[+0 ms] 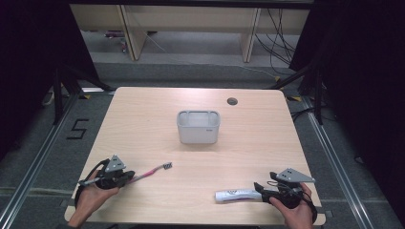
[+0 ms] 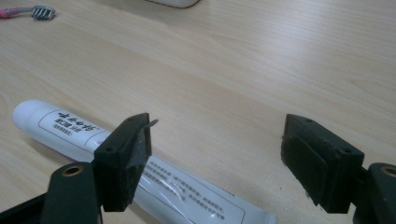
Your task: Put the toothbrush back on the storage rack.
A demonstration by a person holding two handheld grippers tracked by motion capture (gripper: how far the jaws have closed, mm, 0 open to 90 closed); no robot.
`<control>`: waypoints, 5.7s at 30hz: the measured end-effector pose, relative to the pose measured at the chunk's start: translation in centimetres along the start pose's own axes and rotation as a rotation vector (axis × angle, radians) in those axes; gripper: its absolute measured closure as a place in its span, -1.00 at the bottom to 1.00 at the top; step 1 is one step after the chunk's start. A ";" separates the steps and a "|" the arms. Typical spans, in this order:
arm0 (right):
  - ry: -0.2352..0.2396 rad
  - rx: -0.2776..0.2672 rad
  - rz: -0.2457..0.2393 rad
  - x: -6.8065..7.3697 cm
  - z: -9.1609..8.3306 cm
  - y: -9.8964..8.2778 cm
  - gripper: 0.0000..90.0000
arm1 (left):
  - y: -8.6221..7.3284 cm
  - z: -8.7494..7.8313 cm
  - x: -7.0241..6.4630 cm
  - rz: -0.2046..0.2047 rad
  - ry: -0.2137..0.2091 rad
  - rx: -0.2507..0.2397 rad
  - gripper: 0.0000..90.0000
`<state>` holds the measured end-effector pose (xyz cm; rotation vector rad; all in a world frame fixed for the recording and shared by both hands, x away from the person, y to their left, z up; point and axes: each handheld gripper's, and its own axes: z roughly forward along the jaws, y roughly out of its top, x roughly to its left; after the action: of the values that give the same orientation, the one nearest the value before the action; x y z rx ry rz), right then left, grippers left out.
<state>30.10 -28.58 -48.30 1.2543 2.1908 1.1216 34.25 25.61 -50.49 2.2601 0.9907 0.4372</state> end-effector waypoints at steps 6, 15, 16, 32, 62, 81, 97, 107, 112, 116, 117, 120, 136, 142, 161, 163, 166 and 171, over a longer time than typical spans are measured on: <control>-0.008 -0.003 -0.007 0.1 0.0 0.0 -0.43 | -0.1 -0.3 -1.5 0.010 -0.026 0.004 0.95; 0.004 -0.002 -0.011 0.1 0.0 0.1 -0.43 | 0.2 -0.2 -3.3 0.036 -0.070 -0.014 0.90; 0.005 0.001 -0.008 0.1 0.0 0.1 -0.43 | 0.3 -0.2 -3.4 0.036 -0.074 -0.017 0.89; 0.012 0.005 -0.019 0.1 0.1 0.1 -0.43 | 3.9 0.2 -2.3 -0.045 -0.089 0.150 0.24; 0.013 0.004 -0.007 0.4 0.2 0.0 -0.43 | 7.3 3.2 -1.1 -0.096 -0.107 0.371 0.42; 0.016 0.000 -0.016 0.4 0.2 0.0 -0.43 | 8.6 4.4 -1.9 -0.022 -0.105 0.487 0.74; 0.031 0.017 0.019 0.6 0.3 0.0 -0.43 | 9.8 5.2 -2.4 0.056 -0.095 0.581 0.82; 0.022 0.009 0.006 0.4 0.2 0.0 -0.43 | 10.0 5.1 -2.3 0.096 -0.094 0.581 0.83; 0.031 0.011 -0.009 0.3 0.4 0.0 -0.43 | 10.4 4.0 -2.0 0.107 -0.098 0.548 0.83; 0.017 0.006 -0.018 0.2 0.4 0.0 -0.43 | 10.8 3.0 -1.5 0.074 -0.110 0.499 0.83; 0.018 0.005 -0.019 0.2 0.3 0.0 -0.43 | 10.9 2.7 -1.3 0.068 -0.115 0.482 0.83; 0.010 0.010 0.010 0.3 0.2 0.0 -0.43 | 11.2 1.9 -1.0 0.048 -0.124 0.424 0.83; 0.004 0.003 -0.025 0.2 0.3 0.0 -0.43 | 12.9 -0.7 -0.5 0.038 -0.136 0.132 0.83; 0.002 0.002 -0.027 0.1 0.3 0.0 -0.43 | 13.5 -1.4 -0.3 0.013 -0.128 -0.034 0.83; 0.011 0.002 -0.001 0.2 0.3 0.0 -0.43 | 16.9 -1.2 -0.2 -0.129 -0.084 -0.343 0.83; 0.010 0.001 -0.023 0.0 0.3 0.1 -0.43 | 17.2 -1.0 -0.3 -0.137 -0.086 -0.351 0.83; 0.012 0.003 -0.017 0.0 0.2 0.1 -0.43 | 17.5 -0.6 -0.2 -0.154 -0.085 -0.365 0.83; 0.013 0.003 -0.017 0.0 0.3 0.1 -0.43 | 18.2 -0.2 -0.2 -0.169 -0.075 -0.389 0.83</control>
<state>30.29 -28.43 -48.39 1.2307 2.2092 1.1237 43.85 16.01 -38.35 1.8183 0.9560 0.4264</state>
